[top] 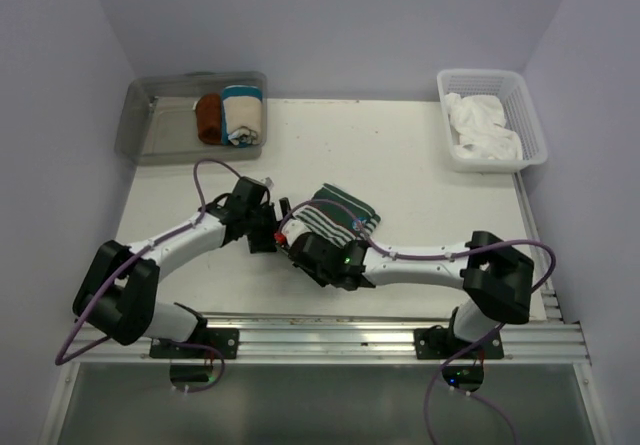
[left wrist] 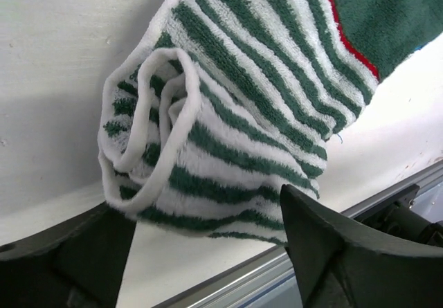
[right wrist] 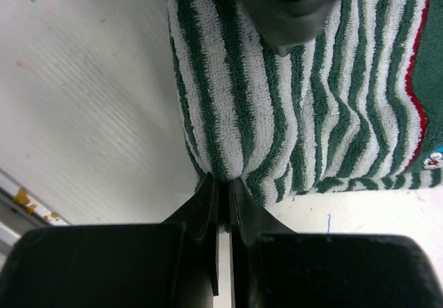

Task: Roll the towels
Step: Roll the towel

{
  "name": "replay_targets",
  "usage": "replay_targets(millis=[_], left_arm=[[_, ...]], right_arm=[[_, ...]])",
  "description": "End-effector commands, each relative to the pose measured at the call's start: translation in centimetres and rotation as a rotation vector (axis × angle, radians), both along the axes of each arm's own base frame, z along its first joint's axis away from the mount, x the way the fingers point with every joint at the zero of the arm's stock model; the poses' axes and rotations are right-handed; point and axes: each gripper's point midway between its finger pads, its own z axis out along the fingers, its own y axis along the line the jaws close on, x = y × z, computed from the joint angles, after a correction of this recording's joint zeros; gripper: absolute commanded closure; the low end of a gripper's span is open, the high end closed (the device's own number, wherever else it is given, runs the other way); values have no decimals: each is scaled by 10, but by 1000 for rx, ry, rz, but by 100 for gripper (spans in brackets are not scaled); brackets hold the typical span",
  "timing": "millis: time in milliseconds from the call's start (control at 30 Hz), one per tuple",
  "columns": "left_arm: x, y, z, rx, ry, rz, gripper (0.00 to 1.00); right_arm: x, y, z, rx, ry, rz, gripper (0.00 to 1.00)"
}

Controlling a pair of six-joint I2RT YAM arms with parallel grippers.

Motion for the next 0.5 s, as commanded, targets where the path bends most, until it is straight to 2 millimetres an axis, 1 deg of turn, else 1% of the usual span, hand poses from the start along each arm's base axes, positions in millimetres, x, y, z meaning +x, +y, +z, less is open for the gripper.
replay_targets(millis=[0, 33, 67, 100, 133, 200, 233, 267, 300, 333, 367, 400, 433, 467], left_arm=[[13, -2, 27, -15, -80, 11, 12], [14, -2, 30, -13, -93, 10, 11], [14, -1, 31, -11, -95, 10, 7], [15, 0, 32, -8, -99, 12, 6], [16, 1, 34, -7, -106, 13, 6], [16, 2, 36, -7, -111, 15, 5], [16, 2, 37, -6, -116, 14, 5], [16, 2, 38, -7, -118, 14, 5], [16, 2, 40, -10, -125, 16, 4], [16, 2, 40, -8, -130, 16, 4], [17, 3, 41, -7, -133, 19, 4], [16, 4, 41, -3, -133, 18, 4], [16, 5, 41, -1, -138, 21, 4], [16, 5, 42, -2, -141, 21, 4]], right_arm=[[-8, 16, 16, 177, 136, 27, 100], [-9, 17, 21, 205, 153, 32, 100], [-5, 15, 23, 225, 172, 18, 100], [-11, 18, 25, 250, 218, 40, 100], [-11, 20, 30, 277, 240, 39, 100], [-5, 18, 34, 313, 276, 24, 100], [-11, 22, 37, 346, 327, 48, 100], [-6, 21, 40, 371, 355, 32, 100], [-6, 21, 42, 390, 379, 34, 100], [-12, 24, 45, 421, 435, 50, 100], [-5, 22, 46, 440, 452, 32, 100], [-4, 21, 46, 451, 475, 28, 100], [-8, 23, 48, 477, 524, 42, 100], [-3, 20, 45, 487, 542, 20, 100]])
